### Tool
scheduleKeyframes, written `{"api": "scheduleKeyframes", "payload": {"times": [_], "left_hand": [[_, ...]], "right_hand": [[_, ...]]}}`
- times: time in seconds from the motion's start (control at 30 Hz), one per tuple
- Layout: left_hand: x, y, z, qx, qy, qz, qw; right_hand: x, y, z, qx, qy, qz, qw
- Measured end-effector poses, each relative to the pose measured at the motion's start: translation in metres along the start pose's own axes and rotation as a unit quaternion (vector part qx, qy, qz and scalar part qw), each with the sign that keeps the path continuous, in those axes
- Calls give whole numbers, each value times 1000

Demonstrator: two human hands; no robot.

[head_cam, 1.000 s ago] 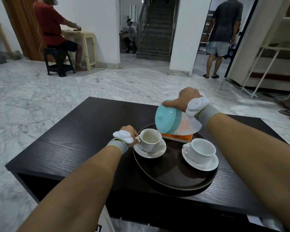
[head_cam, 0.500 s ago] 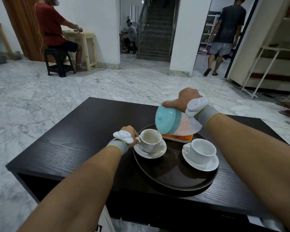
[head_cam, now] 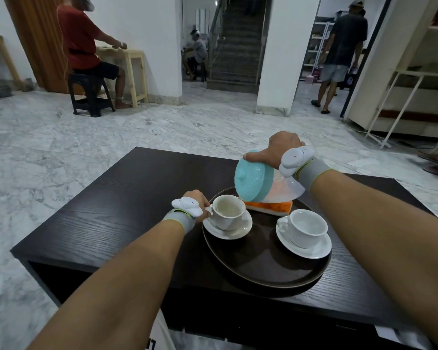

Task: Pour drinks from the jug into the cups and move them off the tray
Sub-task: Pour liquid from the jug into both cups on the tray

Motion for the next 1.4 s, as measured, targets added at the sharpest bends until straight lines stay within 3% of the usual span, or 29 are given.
{"api": "scheduleKeyframes", "payload": {"times": [1.4], "left_hand": [[-2, 3, 1, -5, 2, 2, 1000]], "right_hand": [[2, -7, -7, 13, 13, -1, 1000]]}}
Point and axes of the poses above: each hand's wrist, its own z-axis towards the middle knuckle, its own x-axis out of the back of the hand, y = z × x, the point moved 7 cm from there along z, towards the middle knuckle, and after that the axes turned 6 degrees about -x, right-handed, at the moved point
